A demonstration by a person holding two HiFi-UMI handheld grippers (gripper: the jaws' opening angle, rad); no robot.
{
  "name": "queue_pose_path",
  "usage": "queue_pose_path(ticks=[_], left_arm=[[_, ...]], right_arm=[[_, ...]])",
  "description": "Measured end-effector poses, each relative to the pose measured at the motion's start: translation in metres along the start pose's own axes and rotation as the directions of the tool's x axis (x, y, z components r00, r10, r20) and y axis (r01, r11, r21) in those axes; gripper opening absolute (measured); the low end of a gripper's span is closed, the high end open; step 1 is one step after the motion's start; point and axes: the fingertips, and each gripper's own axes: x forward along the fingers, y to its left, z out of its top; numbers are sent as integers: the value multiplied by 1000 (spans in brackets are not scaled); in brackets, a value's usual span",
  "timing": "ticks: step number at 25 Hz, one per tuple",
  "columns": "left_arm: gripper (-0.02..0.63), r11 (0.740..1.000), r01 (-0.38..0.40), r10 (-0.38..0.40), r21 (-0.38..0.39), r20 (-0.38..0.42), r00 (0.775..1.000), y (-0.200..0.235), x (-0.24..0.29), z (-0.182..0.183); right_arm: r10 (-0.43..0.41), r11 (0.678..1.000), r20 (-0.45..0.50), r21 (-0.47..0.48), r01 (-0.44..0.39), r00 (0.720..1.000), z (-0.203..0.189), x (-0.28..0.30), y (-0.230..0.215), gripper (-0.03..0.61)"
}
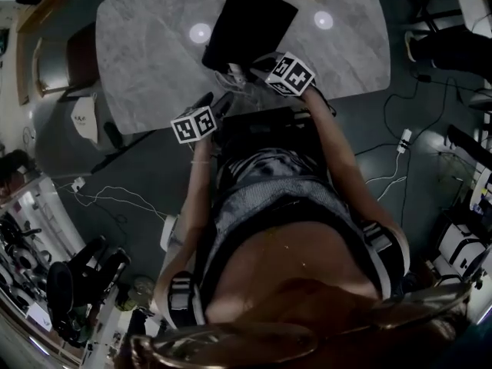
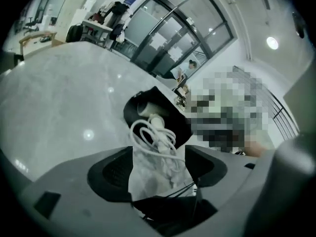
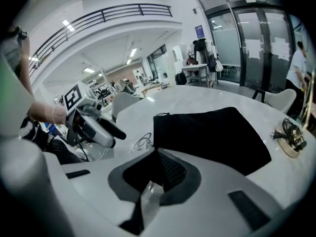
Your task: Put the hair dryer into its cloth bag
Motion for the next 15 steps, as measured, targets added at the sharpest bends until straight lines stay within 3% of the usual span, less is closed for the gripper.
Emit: queue_pose_path(ticks=[2,5,10,15], left_arm=[[310,999,23,-25,-45,-37,999,-8,11,-22],[310,1000,15,-16,-23,-74,997,-21,30,-42],[310,999,-36,36,3,-56,998,-22,56,-41],[318,1000,-25,26,12,-100,995,-31,79,-49]], right_arm=[[-13,1000,-2,-3,13,1000,-1,-2,-1,69],[-9,1000,-3,-6,9,1000,-2,-4,1,69],[3,1000,6,3,-3,1000,-2,-2,1,69],[2,1000,11,-1,-2,1000,-2,-3,2,69]])
